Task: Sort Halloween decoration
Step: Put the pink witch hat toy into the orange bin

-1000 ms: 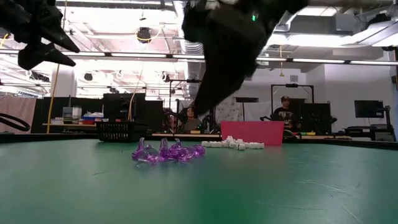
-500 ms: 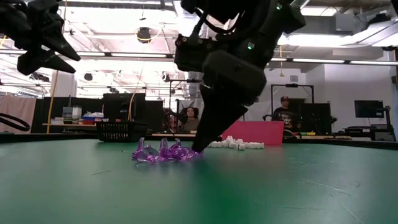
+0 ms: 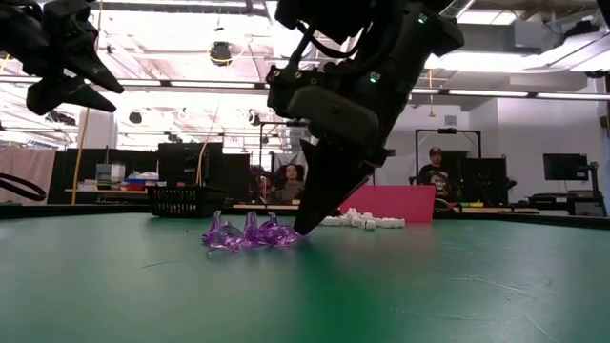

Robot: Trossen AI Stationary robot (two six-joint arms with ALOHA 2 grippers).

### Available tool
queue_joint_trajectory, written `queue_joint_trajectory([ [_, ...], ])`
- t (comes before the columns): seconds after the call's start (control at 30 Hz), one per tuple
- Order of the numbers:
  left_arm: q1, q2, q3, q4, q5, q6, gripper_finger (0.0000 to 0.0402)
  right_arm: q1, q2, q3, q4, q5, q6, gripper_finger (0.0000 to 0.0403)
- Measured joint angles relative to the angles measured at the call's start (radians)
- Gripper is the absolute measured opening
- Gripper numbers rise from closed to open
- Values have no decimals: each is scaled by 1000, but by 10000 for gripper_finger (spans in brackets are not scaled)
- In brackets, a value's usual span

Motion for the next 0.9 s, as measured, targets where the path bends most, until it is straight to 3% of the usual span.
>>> queue_joint_trajectory([
  [0.07, 0, 0, 0, 0, 0, 0, 183, 0, 0, 0, 0, 0, 13, 16],
  [0.5, 0, 0, 0, 0, 0, -2, 183, 14, -1, 137, -184, -19, 12, 16],
  [0.8, 0, 0, 0, 0, 0, -4, 183, 52, -8, 233, -431, -85, 4, 16],
  [0.9, 0, 0, 0, 0, -1, 2, 183, 67, -9, 235, -422, -49, -14, 36],
])
